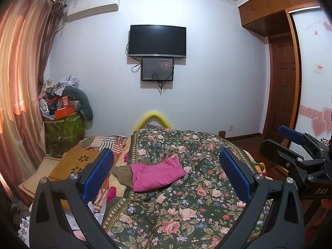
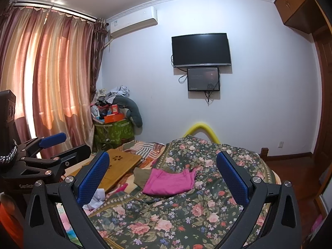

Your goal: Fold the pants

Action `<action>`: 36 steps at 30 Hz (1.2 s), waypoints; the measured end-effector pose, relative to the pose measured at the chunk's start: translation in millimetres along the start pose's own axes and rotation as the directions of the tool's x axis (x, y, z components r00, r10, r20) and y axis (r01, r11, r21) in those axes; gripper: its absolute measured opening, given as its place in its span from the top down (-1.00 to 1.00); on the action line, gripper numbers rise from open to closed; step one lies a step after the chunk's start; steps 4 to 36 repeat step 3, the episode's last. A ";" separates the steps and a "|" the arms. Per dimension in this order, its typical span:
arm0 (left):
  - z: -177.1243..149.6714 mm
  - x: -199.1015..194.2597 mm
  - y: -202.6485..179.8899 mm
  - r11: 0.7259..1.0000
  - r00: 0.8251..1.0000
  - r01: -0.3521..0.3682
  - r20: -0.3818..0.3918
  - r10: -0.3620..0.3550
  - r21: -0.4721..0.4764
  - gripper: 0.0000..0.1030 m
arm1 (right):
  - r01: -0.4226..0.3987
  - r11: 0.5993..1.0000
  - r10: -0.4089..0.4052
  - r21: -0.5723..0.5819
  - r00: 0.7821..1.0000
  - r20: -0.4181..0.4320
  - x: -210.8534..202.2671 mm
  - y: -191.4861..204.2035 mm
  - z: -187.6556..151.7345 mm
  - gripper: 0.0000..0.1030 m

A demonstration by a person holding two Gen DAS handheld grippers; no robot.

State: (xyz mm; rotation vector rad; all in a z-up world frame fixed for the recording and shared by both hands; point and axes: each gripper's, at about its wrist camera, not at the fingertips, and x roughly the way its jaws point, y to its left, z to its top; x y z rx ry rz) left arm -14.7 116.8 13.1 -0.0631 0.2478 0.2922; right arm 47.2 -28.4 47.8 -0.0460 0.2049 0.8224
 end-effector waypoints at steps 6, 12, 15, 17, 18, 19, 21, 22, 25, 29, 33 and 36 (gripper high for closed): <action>-1.1 3.0 2.3 1.000 1.000 -0.003 -0.008 0.003 -0.005 -1.00 | 0.001 1.000 -0.001 0.005 1.000 -0.003 0.9 -0.8 -1.5 -0.99; -1.1 3.0 2.3 1.000 1.000 -0.003 -0.008 0.003 -0.005 -1.00 | 0.001 1.000 -0.001 0.005 1.000 -0.003 0.9 -0.8 -1.5 -0.99; -1.1 3.0 2.3 1.000 1.000 -0.003 -0.008 0.003 -0.005 -1.00 | 0.001 1.000 -0.001 0.005 1.000 -0.003 0.9 -0.8 -1.5 -0.99; -1.1 3.0 2.3 1.000 1.000 -0.003 -0.008 0.003 -0.005 -1.00 | 0.001 1.000 -0.001 0.005 1.000 -0.003 0.9 -0.8 -1.5 -0.99; -1.1 3.0 2.3 1.000 1.000 -0.003 -0.008 0.003 -0.005 -1.00 | 0.001 1.000 -0.001 0.005 1.000 -0.003 0.9 -0.8 -1.5 -0.99; -1.1 3.0 2.3 1.000 1.000 -0.003 -0.008 0.003 -0.005 -1.00 | 0.001 1.000 -0.001 0.005 1.000 -0.003 0.9 -0.8 -1.5 -0.99; -1.1 3.0 2.3 1.000 1.000 -0.003 -0.008 0.003 -0.005 -1.00 | 0.001 1.000 -0.001 0.005 1.000 -0.003 0.9 -0.8 -1.5 -0.99; -1.1 3.0 2.3 1.000 1.000 -0.003 -0.008 0.003 -0.005 -1.00 | 0.001 1.000 -0.001 0.005 1.000 -0.003 0.9 -0.8 -1.5 -0.99; -1.1 3.0 2.3 1.000 1.000 -0.003 -0.008 0.003 -0.005 -1.00 | 0.001 1.000 -0.001 0.005 1.000 -0.003 0.9 -0.8 -1.5 -0.99; -1.1 3.0 2.3 1.000 1.000 -0.003 -0.008 0.003 -0.005 -1.00 | 0.001 1.000 -0.001 0.005 1.000 -0.003 0.9 -0.8 -1.5 -0.99; -1.1 3.0 2.3 1.000 1.000 -0.003 -0.008 0.003 -0.005 -1.00 | 0.001 1.000 -0.001 0.005 1.000 -0.003 0.9 -0.8 -1.5 -0.99; -1.1 3.0 2.3 1.000 1.000 -0.003 -0.008 0.003 -0.005 -1.00 | 0.001 1.000 -0.001 0.005 1.000 -0.003 0.9 -0.8 -1.5 -0.99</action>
